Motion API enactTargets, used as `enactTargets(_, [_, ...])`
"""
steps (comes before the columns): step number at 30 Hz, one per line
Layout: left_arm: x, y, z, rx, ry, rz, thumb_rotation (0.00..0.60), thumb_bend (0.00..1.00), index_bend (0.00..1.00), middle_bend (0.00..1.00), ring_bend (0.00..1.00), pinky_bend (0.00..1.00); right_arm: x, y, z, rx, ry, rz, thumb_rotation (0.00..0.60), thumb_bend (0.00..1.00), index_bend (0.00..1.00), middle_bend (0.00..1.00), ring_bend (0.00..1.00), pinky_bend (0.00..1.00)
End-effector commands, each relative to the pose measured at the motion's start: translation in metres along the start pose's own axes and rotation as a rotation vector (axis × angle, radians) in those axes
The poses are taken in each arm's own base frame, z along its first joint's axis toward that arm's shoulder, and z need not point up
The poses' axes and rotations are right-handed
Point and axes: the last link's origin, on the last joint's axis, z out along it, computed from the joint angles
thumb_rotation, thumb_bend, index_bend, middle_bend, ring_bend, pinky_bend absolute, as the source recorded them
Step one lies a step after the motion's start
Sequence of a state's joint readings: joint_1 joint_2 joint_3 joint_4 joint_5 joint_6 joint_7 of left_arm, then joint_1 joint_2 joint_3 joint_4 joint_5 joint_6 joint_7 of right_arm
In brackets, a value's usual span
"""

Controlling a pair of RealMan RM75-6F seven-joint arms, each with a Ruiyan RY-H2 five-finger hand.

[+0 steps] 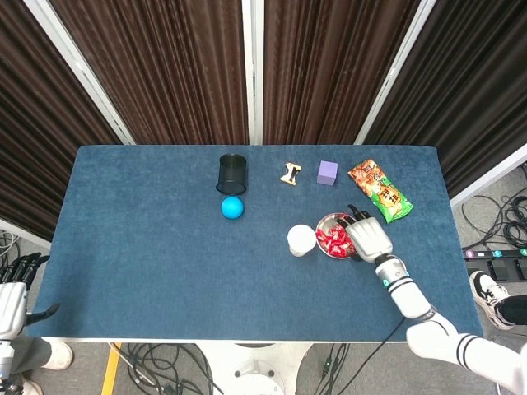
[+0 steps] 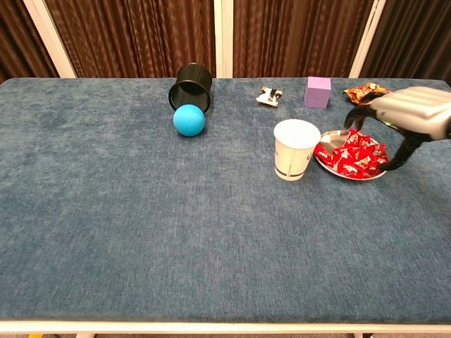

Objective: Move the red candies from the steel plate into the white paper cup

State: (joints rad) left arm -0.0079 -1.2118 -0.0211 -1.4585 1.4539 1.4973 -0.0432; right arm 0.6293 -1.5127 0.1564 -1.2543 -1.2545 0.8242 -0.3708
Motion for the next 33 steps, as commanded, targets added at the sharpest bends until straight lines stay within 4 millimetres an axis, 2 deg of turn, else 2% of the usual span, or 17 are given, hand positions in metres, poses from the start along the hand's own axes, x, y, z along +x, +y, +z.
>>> enactTargets(1, [-0.001,-0.001,0.0,0.004,-0.003,-0.003,0.6,0.0,0.24,0.24,0.15,0.2,-0.004,-0.003,0.007,-0.006,-0.011,-0.009,0.6,0.13,0.27,0.28,0.02,0.19])
enactTargets(11, [-0.002,-0.001,0.0,0.003,-0.004,-0.012,0.6,0.0,0.24,0.24,0.15,0.2,-0.015,-0.005,0.014,-0.017,-0.033,-0.003,0.6,0.15,0.31,0.29,0.02,0.17])
enactTargets(17, [-0.003,-0.002,0.001,0.005,-0.008,-0.015,0.6,0.0,0.24,0.24,0.15,0.2,-0.021,-0.008,0.02,-0.018,-0.033,0.009,0.6,0.17,0.36,0.34,0.04,0.17])
enactTargets(29, [-0.006,-0.005,-0.001,0.015,-0.01,-0.021,0.6,0.0,0.24,0.24,0.15,0.2,-0.024,-0.013,0.028,-0.012,-0.001,0.021,0.6,0.35,0.53,0.5,0.15,0.21])
enactTargets(33, [-0.006,-0.006,-0.001,0.017,-0.01,-0.023,0.6,0.0,0.24,0.24,0.15,0.2,-0.021,-0.013,0.029,-0.011,0.015,0.028,0.6,0.39,0.58,0.53,0.18,0.22])
